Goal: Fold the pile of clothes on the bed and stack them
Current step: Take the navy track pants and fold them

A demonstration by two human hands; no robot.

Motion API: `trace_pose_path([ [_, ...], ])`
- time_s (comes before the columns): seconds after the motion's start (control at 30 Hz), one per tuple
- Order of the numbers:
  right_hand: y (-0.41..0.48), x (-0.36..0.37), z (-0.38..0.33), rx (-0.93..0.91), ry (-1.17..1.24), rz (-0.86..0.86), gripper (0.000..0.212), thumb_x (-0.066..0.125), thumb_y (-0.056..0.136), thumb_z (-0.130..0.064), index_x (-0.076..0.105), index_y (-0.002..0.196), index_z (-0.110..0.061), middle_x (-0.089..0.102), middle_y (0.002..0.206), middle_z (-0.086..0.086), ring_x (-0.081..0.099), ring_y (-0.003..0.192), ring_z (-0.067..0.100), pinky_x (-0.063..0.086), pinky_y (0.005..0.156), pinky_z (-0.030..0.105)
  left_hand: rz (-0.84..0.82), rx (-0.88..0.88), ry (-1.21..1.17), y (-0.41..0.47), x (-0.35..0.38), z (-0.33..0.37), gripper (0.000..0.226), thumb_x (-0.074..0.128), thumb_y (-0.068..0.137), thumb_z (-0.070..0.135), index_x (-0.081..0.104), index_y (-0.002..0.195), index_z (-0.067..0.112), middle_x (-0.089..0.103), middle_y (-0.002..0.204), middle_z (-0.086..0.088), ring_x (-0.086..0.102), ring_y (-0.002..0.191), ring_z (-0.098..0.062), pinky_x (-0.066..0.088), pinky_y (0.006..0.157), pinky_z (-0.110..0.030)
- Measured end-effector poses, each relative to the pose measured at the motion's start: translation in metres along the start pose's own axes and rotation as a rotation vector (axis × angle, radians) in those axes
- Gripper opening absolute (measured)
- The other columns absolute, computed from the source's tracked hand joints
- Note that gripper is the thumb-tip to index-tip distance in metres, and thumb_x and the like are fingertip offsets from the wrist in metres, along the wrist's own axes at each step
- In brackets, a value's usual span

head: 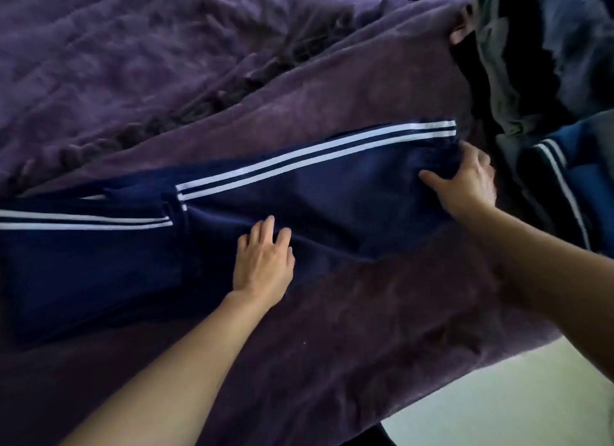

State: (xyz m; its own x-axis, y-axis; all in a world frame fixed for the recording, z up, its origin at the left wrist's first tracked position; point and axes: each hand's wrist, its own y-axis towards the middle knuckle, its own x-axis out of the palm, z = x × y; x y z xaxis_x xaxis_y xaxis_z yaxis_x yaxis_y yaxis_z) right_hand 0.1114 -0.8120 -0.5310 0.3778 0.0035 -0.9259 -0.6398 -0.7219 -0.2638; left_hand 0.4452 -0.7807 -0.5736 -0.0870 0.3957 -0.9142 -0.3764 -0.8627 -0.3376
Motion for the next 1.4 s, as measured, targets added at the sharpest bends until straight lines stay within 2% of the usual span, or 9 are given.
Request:
trace_pose_path([
  [0.1,0.020,0.003,0.014,0.159,0.242,-0.154,0.100,0.082,0.062,-0.055,0.035,0.143,-0.021,0.051,0.139,0.004,0.051,0.123,0.026,0.045,0.102,0.040,-0.056,-0.059,0.024,0.004,0.015,0.011,0.037,0.041,0.096,0.030,0.048,0.131,0.018,0.033,0.148,-0.010,0.033,0.133,-0.027,0.031,0.102,-0.042],
  [0.2,0.020,-0.011,0.008,0.248,0.545,-0.387,0.061,0.088,0.061,-0.038,0.066,0.114,-0.017,0.073,0.103,0.004,0.072,0.089,0.024,0.060,0.073,0.038,-0.062,-0.077,0.022,0.005,0.014,0.009,0.036,0.042,0.096,0.029,0.050,0.129,0.017,0.035,0.146,-0.010,0.034,0.132,-0.028,0.031,0.101,-0.042],
  [0.4,-0.037,-0.075,-0.067,-0.071,0.798,-0.542,0.042,0.086,0.066,-0.030,0.068,0.102,-0.019,0.076,0.091,0.000,0.074,0.079,0.019,0.059,0.059,0.030,-0.012,-0.150,-0.111,-0.011,-0.027,-0.014,0.034,0.043,0.098,0.030,0.053,0.127,0.017,0.040,0.141,-0.008,0.040,0.126,-0.025,0.037,0.100,-0.038],
  [0.57,-0.109,-0.034,-0.163,-0.396,0.307,-0.404,0.068,0.083,0.064,-0.044,0.048,0.116,-0.016,0.064,0.107,-0.003,0.063,0.101,0.028,0.048,0.081,0.033,0.029,-0.332,-0.150,-0.052,-0.052,-0.059,0.031,0.050,0.094,0.022,0.059,0.122,0.013,0.050,0.126,-0.007,0.048,0.111,-0.025,0.043,0.091,-0.038],
  [0.77,-0.177,0.104,-0.211,-0.506,-0.192,-0.716,0.088,0.067,0.086,-0.041,0.012,0.149,-0.014,0.043,0.135,0.021,0.049,0.118,0.043,0.042,0.089,0.042,0.047,-0.498,-0.250,-0.098,-0.042,-0.102,0.030,0.053,0.093,0.021,0.058,0.121,0.012,0.049,0.121,-0.005,0.048,0.108,-0.024,0.045,0.087,-0.039],
  [0.9,-0.165,0.116,-0.195,-0.509,-0.050,-0.741,0.075,0.072,0.080,-0.045,0.039,0.142,-0.017,0.054,0.129,0.014,0.056,0.114,0.035,0.048,0.092,0.043,0.090,-0.467,-0.264,-0.098,-0.036,-0.098,0.038,0.052,0.095,0.027,0.051,0.131,0.017,0.045,0.130,-0.006,0.046,0.113,-0.026,0.044,0.089,-0.040],
  [1.1,-0.095,0.074,-0.121,-0.322,0.153,-0.165,0.046,0.070,0.076,-0.041,0.056,0.118,-0.030,0.060,0.113,0.002,0.059,0.106,0.025,0.049,0.088,0.040,0.141,-0.188,-0.091,-0.070,-0.023,-0.064,0.045,0.045,0.097,0.035,0.041,0.142,0.029,0.034,0.148,-0.013,0.034,0.134,-0.033,0.032,0.104,-0.052],
  [1.2,-0.079,0.078,-0.104,-0.040,0.362,-0.408,0.051,0.077,0.076,-0.041,0.056,0.120,-0.026,0.065,0.114,0.002,0.064,0.099,0.023,0.056,0.081,0.043,-0.010,-0.136,-0.015,-0.054,-0.007,-0.065,0.046,0.034,0.100,0.042,0.030,0.145,0.035,0.019,0.157,-0.008,0.015,0.143,-0.033,0.016,0.111,-0.060],
  [1.4,-0.108,0.057,-0.139,0.064,0.634,-0.677,0.033,0.079,0.076,-0.027,0.067,0.103,-0.013,0.072,0.101,0.015,0.068,0.084,0.029,0.054,0.073,0.057,-0.138,-0.106,-0.183,-0.050,-0.010,-0.094,0.048,0.038,0.100,0.035,0.028,0.147,0.034,0.022,0.155,-0.005,0.030,0.134,-0.029,0.031,0.104,-0.048],
])
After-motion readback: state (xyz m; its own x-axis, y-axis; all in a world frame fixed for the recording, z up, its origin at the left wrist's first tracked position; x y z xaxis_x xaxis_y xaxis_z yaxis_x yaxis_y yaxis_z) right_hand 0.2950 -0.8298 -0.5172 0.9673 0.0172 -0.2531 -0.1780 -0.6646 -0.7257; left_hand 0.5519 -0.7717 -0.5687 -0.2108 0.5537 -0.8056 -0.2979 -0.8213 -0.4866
